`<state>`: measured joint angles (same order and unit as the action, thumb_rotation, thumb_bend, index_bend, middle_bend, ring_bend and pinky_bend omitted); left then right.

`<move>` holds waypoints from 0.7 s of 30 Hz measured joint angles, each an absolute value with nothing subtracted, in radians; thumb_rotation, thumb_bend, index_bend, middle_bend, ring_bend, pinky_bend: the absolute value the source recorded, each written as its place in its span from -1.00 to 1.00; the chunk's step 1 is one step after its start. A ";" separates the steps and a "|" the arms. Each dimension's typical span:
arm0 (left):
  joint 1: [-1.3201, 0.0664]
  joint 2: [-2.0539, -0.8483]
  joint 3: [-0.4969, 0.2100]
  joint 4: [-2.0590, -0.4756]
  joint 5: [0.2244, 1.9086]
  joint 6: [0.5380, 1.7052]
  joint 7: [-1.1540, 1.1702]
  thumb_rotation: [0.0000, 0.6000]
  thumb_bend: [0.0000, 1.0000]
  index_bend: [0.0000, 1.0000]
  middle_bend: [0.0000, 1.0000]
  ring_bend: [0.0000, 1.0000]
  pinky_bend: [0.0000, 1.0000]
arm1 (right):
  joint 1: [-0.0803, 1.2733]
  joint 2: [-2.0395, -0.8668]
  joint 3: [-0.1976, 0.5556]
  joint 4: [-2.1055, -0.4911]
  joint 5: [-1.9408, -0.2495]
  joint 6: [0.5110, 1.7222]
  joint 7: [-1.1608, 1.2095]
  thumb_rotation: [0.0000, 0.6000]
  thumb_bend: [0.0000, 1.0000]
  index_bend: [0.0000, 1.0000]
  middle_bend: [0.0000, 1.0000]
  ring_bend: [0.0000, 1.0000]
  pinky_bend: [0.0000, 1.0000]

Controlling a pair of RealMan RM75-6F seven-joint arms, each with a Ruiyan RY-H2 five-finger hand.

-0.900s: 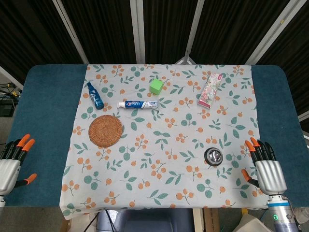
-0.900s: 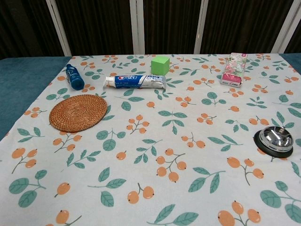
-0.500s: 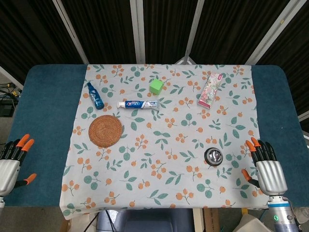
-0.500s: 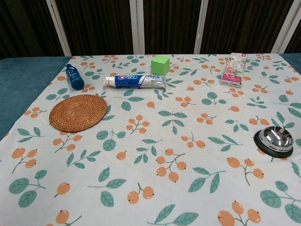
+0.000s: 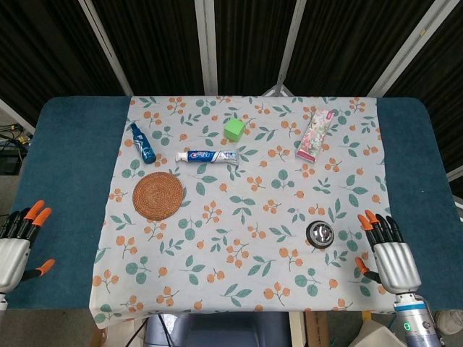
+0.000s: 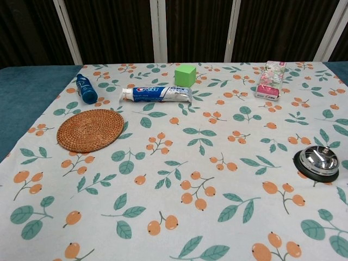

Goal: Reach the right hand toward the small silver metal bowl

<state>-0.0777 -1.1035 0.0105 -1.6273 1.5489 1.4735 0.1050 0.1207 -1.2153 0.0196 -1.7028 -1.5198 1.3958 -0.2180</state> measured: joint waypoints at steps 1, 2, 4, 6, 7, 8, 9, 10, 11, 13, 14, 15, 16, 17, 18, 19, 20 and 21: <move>-0.078 -1.104 0.010 -1.628 1.549 1.472 0.106 1.00 -0.98 -1.00 -1.00 -1.00 -1.00 | 0.124 -1.217 0.019 -1.706 -1.518 1.389 -0.226 1.00 0.18 -1.00 -1.00 -1.00 -1.00; -0.079 -1.104 0.010 -1.629 1.548 1.472 0.108 1.00 -0.98 -1.00 -1.00 -1.00 -1.00 | 0.130 -1.221 0.018 -1.709 -1.516 1.378 -0.239 1.00 0.24 -1.00 -1.00 -1.00 -1.00; -0.079 -1.104 0.010 -1.631 1.547 1.470 0.110 1.00 -0.98 -1.00 -1.00 -1.00 -1.00 | 0.138 -1.230 0.018 -1.713 -1.509 1.360 -0.261 1.00 0.40 -1.00 -1.00 -1.00 -1.00; -0.079 -1.104 0.010 -1.631 1.544 1.468 0.110 1.00 -0.98 -1.00 -1.00 -1.00 -1.00 | 0.148 -1.244 0.019 -1.717 -1.491 1.336 -0.289 1.00 0.49 -1.00 -1.00 -1.00 -1.00; -0.079 -1.104 0.010 -1.631 1.543 1.467 0.109 1.00 -0.98 -1.00 -1.00 -1.00 -1.00 | 0.152 -1.251 0.020 -1.719 -1.481 1.327 -0.302 1.00 0.54 -1.00 -1.00 -1.00 -1.00; -0.079 -1.104 0.010 -1.631 1.542 1.466 0.108 1.00 -0.98 -1.00 -1.00 -1.00 -1.00 | 0.157 -1.261 0.022 -1.720 -1.468 1.315 -0.322 1.00 0.59 -1.00 -1.00 -1.00 -1.00; -0.079 -1.103 0.010 -1.631 1.542 1.466 0.108 1.00 -0.98 -1.00 -1.00 -1.00 -1.00 | 0.161 -1.269 0.024 -1.720 -1.458 1.307 -0.338 1.00 0.62 -1.00 -1.00 -1.00 -1.00; -0.079 -1.103 0.010 -1.631 1.543 1.466 0.107 1.00 -0.98 -1.00 -1.00 -1.00 -1.00 | 0.165 -1.277 0.025 -1.720 -1.447 1.299 -0.355 1.00 0.66 -1.00 -1.00 -1.00 -1.00; -0.079 -1.103 0.011 -1.631 1.544 1.467 0.107 1.00 -0.98 -1.00 -1.00 -1.00 -1.00 | 0.170 -1.290 0.028 -1.719 -1.431 1.288 -0.376 1.00 0.71 -1.00 -1.00 -1.00 -1.00; -0.079 -1.103 0.012 -1.628 1.545 1.467 0.105 1.00 -0.98 -1.00 -1.00 -1.00 -1.00 | 0.178 -1.310 0.033 -1.717 -1.405 1.274 -0.407 1.00 0.78 -1.00 -1.00 -1.00 -1.00; -0.079 -1.103 0.013 -1.627 1.546 1.466 0.105 1.00 -0.98 -1.00 -1.00 -1.00 -1.00 | 0.183 -1.323 0.036 -1.715 -1.387 1.265 -0.425 1.00 0.81 -1.00 -1.00 -1.00 -1.00; -0.079 -1.103 0.013 -1.626 1.546 1.465 0.105 1.00 -0.98 -1.00 -1.00 -1.00 -1.00 | 0.186 -1.331 0.039 -1.713 -1.375 1.260 -0.438 1.00 0.82 -1.00 -1.00 -1.00 -1.00; -0.080 -1.103 0.013 -1.626 1.547 1.465 0.106 1.00 -0.98 -1.00 -1.00 -1.00 -1.00 | 0.189 -1.339 0.041 -1.709 -1.364 1.254 -0.450 1.00 0.83 -1.00 -1.00 -1.00 -1.00; -0.080 -1.104 0.013 -1.626 1.547 1.464 0.106 1.00 -0.98 -1.00 -1.00 -1.00 -1.00 | 0.193 -1.349 0.043 -1.704 -1.350 1.248 -0.465 1.00 0.83 -1.00 -1.00 -1.00 -1.00; -0.080 -1.103 0.013 -1.625 1.547 1.464 0.105 1.00 -0.98 -1.00 -1.00 -1.00 -1.00 | 0.196 -1.356 0.044 -1.699 -1.340 1.243 -0.476 1.00 0.83 -1.00 -1.00 -1.00 -1.00; -0.080 -1.103 0.013 -1.626 1.547 1.464 0.105 1.00 -0.98 -1.00 -1.00 -1.00 -1.00 | 0.198 -1.363 0.044 -1.694 -1.331 1.238 -0.485 1.00 0.83 -1.00 -1.00 -1.00 -1.00; -0.080 -1.103 0.013 -1.626 1.547 1.464 0.106 1.00 -0.98 -1.00 -1.00 -1.00 -1.00 | 0.200 -1.370 0.044 -1.688 -1.320 1.233 -0.496 1.00 0.83 -1.00 -1.00 -1.00 -1.00; -0.080 -1.103 0.013 -1.626 1.546 1.464 0.106 1.00 -0.98 -1.00 -1.00 -1.00 -1.00 | 0.202 -1.375 0.044 -1.683 -1.314 1.229 -0.503 1.00 0.83 -1.00 -1.00 -1.00 -1.00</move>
<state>-0.0804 -1.1034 0.0127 -1.6262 1.5462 1.4635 0.1058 0.2020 -1.3745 0.0441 -1.6832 -1.3137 1.2291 -0.5028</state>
